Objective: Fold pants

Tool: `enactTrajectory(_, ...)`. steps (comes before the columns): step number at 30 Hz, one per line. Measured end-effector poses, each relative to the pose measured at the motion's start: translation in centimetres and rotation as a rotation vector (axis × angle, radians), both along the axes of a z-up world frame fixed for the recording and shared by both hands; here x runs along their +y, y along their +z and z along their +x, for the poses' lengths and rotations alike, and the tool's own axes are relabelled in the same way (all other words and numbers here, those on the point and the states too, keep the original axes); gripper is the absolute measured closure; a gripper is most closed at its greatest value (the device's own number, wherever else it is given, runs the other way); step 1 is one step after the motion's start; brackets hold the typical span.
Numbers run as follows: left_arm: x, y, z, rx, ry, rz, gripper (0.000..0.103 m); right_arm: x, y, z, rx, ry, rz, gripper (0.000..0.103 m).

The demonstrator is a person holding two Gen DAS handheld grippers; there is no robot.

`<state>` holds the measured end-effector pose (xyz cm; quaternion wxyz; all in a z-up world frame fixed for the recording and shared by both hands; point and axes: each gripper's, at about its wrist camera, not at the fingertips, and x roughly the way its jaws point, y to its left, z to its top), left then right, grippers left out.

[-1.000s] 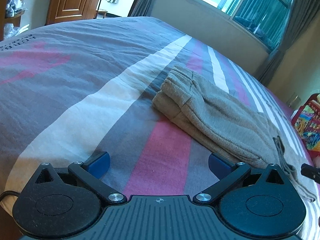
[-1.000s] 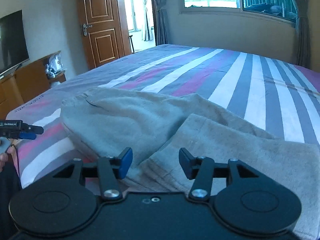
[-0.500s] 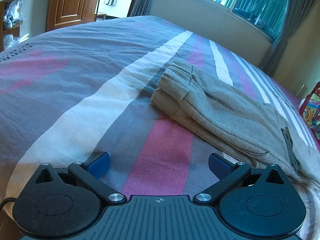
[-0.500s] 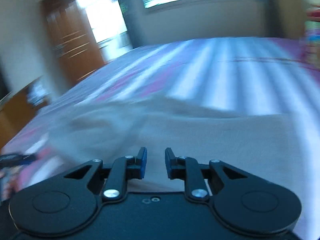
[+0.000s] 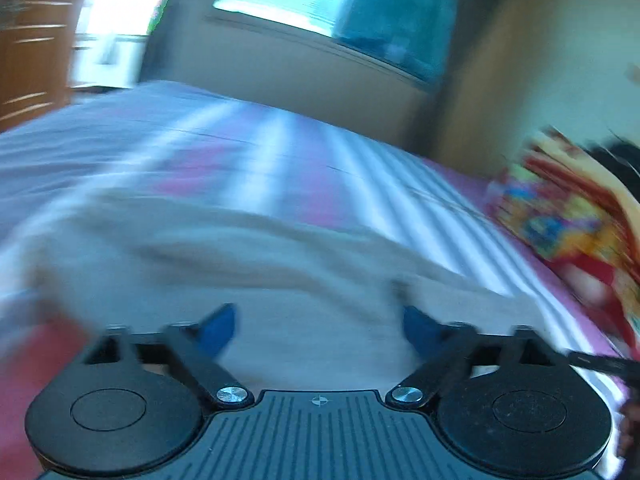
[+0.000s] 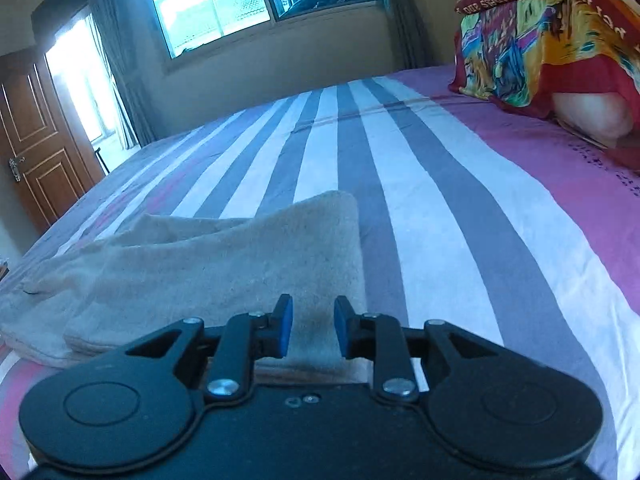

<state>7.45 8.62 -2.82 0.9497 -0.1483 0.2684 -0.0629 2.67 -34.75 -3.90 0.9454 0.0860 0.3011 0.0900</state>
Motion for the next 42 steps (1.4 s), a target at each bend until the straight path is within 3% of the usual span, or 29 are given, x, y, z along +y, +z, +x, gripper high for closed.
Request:
enactTrajectory(2,-3.7,-0.2,2.2,0.0,-0.098,-0.018,0.036,0.1,-0.2,0.5,0.028,-0.006,-0.024,0.084)
enactTrajectory(5,-8.6,-0.6,4.2,-0.007,-0.193,0.041,0.037,0.1,-0.4,0.6,0.024,-0.012,-0.032,0.085)
enactTrajectory(6,-10.0,-0.9,4.7,-0.001,-0.209,0.07,0.037,0.0,-0.4,0.3,0.014,-0.009,-0.026,0.083)
enactTrajectory(9,-12.5,-4.1,6.4,0.136,-0.193,0.23,0.037,0.5,-1.3,0.9,0.04,0.002,-0.078,0.083)
enactTrajectory(16,-11.4,-3.2,6.9,0.091,-0.174,0.17,0.037,0.4,-1.4,3.2,0.063,0.033,-0.106,0.083)
enactTrajectory(18,-11.5,-2.8,8.6,0.07,-0.174,0.171,0.037,0.3,-0.2,3.8,0.013,0.03,-0.095,0.079)
enactTrajectory(20,-11.6,-2.7,10.6,0.092,-0.166,0.191,0.037,0.4,1.0,4.9,-0.04,0.027,-0.129,0.076)
enactTrajectory(26,-10.6,-4.5,15.1,0.136,-0.129,0.133,0.036,-0.8,0.7,11.4,0.023,-0.051,-0.101,0.075)
enactTrajectory(29,-10.6,-4.9,15.4,0.147,-0.132,0.122,0.035,-0.9,-1.6,12.8,0.1,-0.037,-0.079,0.075)
enactTrajectory(34,-10.4,-4.8,14.1,0.153,-0.147,0.135,0.035,-1.8,-1.9,11.9,0.112,-0.04,-0.03,0.071)
enactTrajectory(42,-10.7,-4.0,8.8,0.138,-0.167,0.184,0.035,-1.4,-1.7,6.2,0.138,-0.043,-0.071,0.06)
